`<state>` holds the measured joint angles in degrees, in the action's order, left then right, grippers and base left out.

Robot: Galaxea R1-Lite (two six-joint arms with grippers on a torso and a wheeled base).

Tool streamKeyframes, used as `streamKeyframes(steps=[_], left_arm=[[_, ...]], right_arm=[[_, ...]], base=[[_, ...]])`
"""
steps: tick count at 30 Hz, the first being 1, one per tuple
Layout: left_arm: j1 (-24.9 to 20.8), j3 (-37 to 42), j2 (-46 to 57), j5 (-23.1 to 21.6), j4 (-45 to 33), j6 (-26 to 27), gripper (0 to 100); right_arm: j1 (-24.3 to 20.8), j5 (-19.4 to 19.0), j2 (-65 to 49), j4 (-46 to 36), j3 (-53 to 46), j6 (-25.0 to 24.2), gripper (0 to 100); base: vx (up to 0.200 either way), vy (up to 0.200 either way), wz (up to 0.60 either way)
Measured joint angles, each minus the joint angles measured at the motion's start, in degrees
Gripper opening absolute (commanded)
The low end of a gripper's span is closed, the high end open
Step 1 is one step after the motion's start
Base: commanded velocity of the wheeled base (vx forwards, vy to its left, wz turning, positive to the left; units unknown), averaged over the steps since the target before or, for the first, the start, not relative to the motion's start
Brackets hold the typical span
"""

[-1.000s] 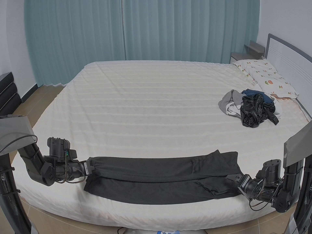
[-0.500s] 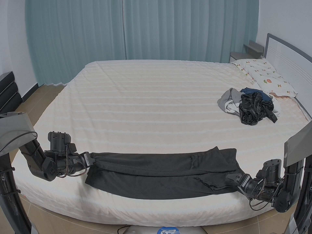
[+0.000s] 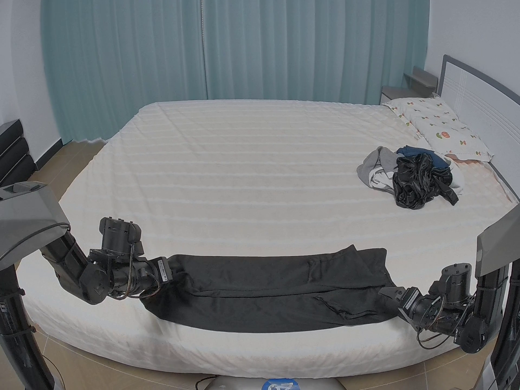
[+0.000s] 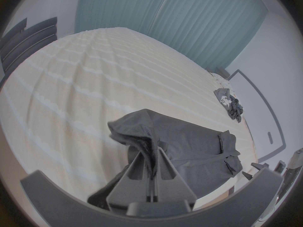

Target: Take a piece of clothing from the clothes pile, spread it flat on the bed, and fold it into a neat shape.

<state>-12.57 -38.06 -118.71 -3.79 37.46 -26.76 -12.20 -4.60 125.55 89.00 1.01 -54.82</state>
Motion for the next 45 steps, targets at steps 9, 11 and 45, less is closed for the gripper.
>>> streamKeyframes(steps=[9, 11, 45], left_arm=[[-6.58, -5.42, 2.8, 4.44, -10.75, -0.26, 0], [-7.83, -7.19, 3.13, 5.46, -12.97, -0.39, 0], [-23.02, -37.55, -8.17, 9.29, -34.38, -5.27, 0]], right_arm=[[2.67, -0.62, -1.13, -0.05, -0.02, -0.02, 100], [2.84, -0.65, -1.24, -0.02, 0.0, -0.02, 100], [2.47, -0.73, -1.05, -0.02, 0.0, 0.06, 100]], base=[[0.0, -0.2, 0.0], [0.0, -0.2, 0.0], [0.0, -0.088, 0.0]])
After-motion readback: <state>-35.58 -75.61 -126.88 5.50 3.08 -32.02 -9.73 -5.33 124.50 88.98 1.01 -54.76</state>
